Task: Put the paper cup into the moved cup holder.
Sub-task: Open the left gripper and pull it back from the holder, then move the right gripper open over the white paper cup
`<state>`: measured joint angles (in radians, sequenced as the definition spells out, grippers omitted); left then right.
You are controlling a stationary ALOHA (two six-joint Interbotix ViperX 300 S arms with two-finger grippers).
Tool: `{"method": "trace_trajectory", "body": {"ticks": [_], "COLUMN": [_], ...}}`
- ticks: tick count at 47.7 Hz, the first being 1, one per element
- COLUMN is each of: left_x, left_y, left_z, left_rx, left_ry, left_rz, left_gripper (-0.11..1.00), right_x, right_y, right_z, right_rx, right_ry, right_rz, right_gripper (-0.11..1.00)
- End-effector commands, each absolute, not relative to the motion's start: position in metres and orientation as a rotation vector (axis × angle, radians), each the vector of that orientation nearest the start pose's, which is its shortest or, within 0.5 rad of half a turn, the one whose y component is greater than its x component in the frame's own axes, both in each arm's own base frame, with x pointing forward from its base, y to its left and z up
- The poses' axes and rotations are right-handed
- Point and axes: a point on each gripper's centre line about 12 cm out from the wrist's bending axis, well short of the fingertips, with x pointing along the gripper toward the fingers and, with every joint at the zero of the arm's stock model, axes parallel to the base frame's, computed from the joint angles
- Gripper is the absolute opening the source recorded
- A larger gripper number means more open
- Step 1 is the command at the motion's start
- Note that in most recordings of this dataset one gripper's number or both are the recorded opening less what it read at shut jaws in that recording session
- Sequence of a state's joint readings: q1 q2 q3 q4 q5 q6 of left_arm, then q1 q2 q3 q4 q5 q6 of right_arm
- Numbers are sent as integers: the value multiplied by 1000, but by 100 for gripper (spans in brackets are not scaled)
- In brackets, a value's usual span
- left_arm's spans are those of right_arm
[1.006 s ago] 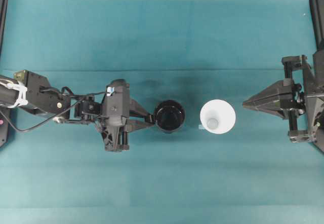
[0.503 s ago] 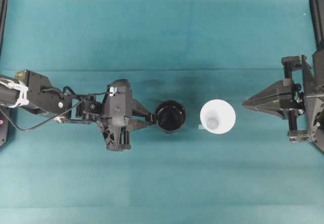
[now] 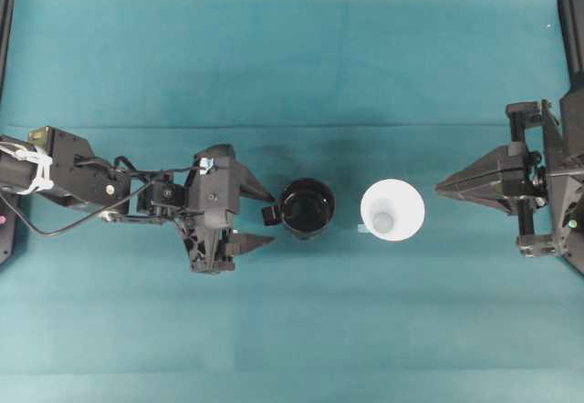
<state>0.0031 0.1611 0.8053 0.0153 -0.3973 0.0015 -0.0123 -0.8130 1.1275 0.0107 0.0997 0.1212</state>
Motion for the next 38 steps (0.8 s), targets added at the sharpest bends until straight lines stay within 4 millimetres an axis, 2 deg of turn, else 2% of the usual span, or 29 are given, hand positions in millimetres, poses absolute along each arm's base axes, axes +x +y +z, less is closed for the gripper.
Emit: {"method": "trace_trajectory", "body": {"ticks": [1,15,22,32,38], "left_x": [380,372,363,346,337], "left_y": [-1,0,0,0,0], "left_z": [109,114,127,150,155], "left_rx": [15,16,15,16,14], "left_ry": [552,575,555,528,538], "left_rz": [-11,-10,-9,-8,-7], "left_gripper": [85,85,85,85,85], "right_x": [219,219,219,215,215], "right_y": [-3,-3,-3,-6,-8], "right_z": [243,243,241,227,227], "right_rx": [145,145,145,185,216], "right_ry": [394,394,405,548,585], "right_rz": [-41,-41,-42,-75,-97], "right_gripper": [1,1,1,1,1]}}
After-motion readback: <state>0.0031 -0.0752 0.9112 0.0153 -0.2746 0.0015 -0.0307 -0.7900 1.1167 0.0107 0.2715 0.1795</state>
